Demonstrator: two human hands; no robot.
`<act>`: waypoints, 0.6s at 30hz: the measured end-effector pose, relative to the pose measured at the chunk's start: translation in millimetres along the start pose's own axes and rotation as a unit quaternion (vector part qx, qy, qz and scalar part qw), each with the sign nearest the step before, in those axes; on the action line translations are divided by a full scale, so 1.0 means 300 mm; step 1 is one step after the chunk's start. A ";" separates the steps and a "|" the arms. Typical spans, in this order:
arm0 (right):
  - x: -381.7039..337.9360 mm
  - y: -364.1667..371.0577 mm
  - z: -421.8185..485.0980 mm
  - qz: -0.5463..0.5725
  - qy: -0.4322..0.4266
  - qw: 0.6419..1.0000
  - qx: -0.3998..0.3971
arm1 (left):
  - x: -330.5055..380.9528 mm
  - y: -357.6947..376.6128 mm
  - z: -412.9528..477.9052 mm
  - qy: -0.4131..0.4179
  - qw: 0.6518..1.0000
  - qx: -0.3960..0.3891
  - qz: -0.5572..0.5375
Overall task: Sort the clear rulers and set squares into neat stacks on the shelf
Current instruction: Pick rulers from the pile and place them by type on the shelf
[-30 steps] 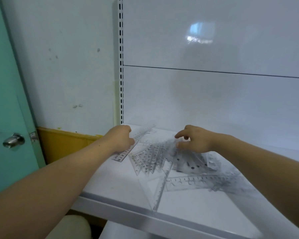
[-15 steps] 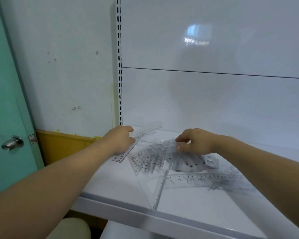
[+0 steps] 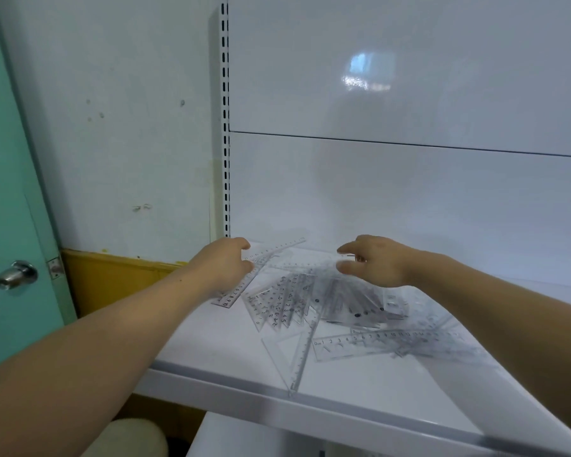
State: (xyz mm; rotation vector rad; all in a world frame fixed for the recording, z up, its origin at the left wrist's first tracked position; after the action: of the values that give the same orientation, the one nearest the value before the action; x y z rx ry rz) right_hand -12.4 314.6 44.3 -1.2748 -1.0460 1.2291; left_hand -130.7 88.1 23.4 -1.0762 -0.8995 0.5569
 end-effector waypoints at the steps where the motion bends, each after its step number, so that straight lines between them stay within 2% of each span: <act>1: 0.004 -0.004 -0.009 -0.012 0.009 1.000 -0.006 | 0.001 -0.003 0.000 0.005 1.000 -0.001 -0.002; 5: 0.015 -0.047 -0.077 0.001 0.018 0.999 0.038 | 0.035 -0.013 0.002 0.040 0.999 -0.020 0.005; 10: 0.104 -0.086 -0.207 -0.008 0.080 0.994 0.074 | 0.139 -0.003 0.008 0.089 0.996 -0.030 0.002; 18: 0.359 -0.120 -0.575 -0.006 0.206 0.967 0.146 | 0.528 0.098 -0.058 0.194 0.979 -0.066 0.004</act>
State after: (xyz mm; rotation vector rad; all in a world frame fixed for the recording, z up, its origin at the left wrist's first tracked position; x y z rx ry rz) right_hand 171.8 406.9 60.2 -1.2202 -0.5481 1.0059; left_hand -29.9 212.4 48.2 -1.2566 -0.5949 0.2793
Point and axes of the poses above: each hand's wrist, its own z-axis towards the middle knuckle, its own y-axis out of the palm, x = y × z, the point moved 6 cm from there along z, towards the middle knuckle, and after that the axes turned 3 degrees about y, right-handed, at the moved point
